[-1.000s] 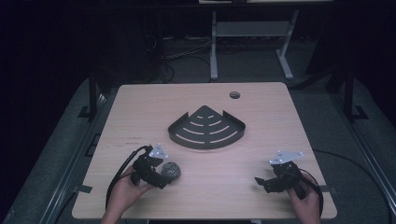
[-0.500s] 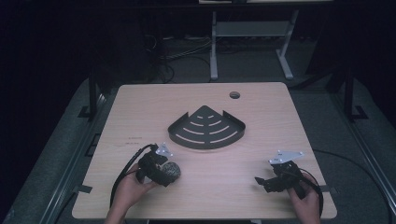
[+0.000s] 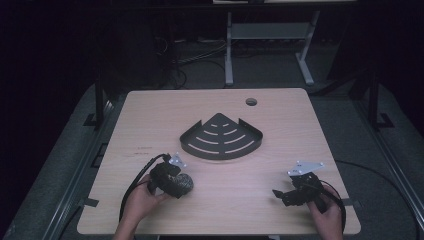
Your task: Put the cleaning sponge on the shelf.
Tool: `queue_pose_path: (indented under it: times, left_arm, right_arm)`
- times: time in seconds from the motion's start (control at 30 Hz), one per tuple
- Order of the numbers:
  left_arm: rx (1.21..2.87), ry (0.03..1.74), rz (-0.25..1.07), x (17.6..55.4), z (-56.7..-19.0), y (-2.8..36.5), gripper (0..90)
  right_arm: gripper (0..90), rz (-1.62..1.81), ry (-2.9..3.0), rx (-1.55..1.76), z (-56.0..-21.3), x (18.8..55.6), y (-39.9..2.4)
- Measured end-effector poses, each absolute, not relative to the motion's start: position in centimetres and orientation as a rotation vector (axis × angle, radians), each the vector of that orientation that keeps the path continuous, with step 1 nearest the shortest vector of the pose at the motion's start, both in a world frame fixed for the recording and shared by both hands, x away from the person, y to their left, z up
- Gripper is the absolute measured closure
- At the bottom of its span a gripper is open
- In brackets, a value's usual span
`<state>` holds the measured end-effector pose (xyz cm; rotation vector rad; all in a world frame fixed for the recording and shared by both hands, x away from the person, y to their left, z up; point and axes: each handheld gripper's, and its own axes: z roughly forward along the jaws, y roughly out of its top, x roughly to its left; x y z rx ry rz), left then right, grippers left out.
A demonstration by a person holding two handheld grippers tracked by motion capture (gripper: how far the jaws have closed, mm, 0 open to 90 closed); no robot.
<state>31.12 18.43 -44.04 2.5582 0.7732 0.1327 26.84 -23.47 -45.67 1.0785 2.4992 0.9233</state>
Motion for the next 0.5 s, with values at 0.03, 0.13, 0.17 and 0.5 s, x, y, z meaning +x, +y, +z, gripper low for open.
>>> queue_pose_path:
  times: [0.03, 0.13, 0.17, 0.5]
  left_arm:
    - [2.56, 0.78, 0.132, 31.14, -44.06, 18.46, 22.8]
    - [2.572, 0.78, 0.135, 31.14, -44.04, 18.45, 24.3]
    - [2.575, 0.781, 0.136, 31.13, -44.05, 18.4, 24.3]
    - [2.597, 0.754, 0.154, 30.89, -44.1, 17.77, 32.8]
  right_arm:
    - [14.0, 0.923, 2.5, 1.077, -45.68, 26.84, -23.47]
    - [14.1, 0.922, 2.5, 1.077, -45.68, 26.86, -23.48]
    - [14.1, 0.923, 2.5, 1.079, -45.68, 26.86, -23.47]
    - [14.1, 0.93, 2.497, 1.06, -45.65, 26.96, -23.49]
